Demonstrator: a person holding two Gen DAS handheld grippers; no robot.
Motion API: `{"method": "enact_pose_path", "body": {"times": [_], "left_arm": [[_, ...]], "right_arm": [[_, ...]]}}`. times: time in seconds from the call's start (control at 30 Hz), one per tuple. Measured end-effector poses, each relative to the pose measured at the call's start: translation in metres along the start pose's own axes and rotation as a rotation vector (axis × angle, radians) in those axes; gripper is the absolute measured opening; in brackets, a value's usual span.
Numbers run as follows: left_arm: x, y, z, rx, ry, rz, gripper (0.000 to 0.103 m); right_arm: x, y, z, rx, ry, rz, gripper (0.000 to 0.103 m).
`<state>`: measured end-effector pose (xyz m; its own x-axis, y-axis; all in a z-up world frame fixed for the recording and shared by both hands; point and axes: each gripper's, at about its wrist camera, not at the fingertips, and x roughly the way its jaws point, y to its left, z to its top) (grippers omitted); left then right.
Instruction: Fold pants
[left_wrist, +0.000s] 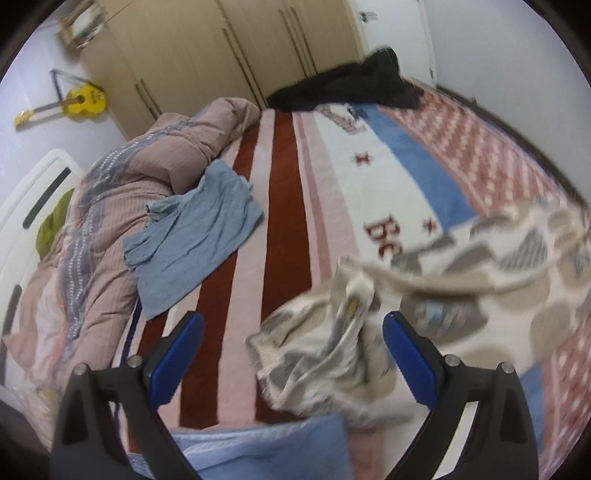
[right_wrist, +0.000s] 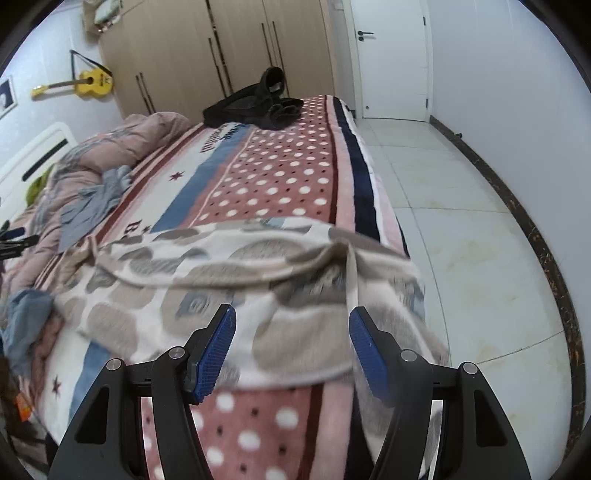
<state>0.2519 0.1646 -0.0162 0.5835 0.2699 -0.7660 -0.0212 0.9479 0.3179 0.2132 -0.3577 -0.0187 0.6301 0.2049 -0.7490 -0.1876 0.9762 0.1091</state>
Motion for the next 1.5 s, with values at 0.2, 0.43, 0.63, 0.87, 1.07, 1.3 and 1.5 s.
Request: {"method": "enact_pose_path", "body": {"times": [0.2, 0.43, 0.63, 0.87, 1.07, 1.3, 1.5], "left_arm": [[0.038, -0.015, -0.019, 0.053, 0.072, -0.014, 0.096], [0.107, -0.015, -0.011, -0.021, 0.180, -0.086, 0.045], [0.121, 0.022, -0.012, -0.162, 0.219, -0.025, 0.013], [0.140, 0.070, -0.019, -0.253, 0.288, 0.100, 0.015], [0.130, 0.059, -0.019, -0.175, 0.261, 0.228, 0.078], [0.049, 0.025, 0.009, -0.178, 0.059, 0.010, 0.078], [-0.004, -0.041, 0.015, -0.143, -0.087, -0.208, 0.081]], "right_arm": [[-0.004, 0.004, -0.029, -0.009, 0.012, 0.015, 0.060], [0.001, -0.003, -0.036, 0.028, 0.021, 0.016, 0.060], [0.007, -0.013, -0.036, 0.047, 0.026, -0.015, 0.060], [0.022, -0.027, -0.030, 0.063, 0.039, -0.060, 0.060], [0.023, -0.051, -0.031, 0.081, 0.051, -0.122, 0.060], [0.035, -0.064, -0.042, 0.048, 0.103, -0.067, 0.072], [0.060, -0.051, -0.061, -0.018, 0.184, -0.102, 0.071]]}}
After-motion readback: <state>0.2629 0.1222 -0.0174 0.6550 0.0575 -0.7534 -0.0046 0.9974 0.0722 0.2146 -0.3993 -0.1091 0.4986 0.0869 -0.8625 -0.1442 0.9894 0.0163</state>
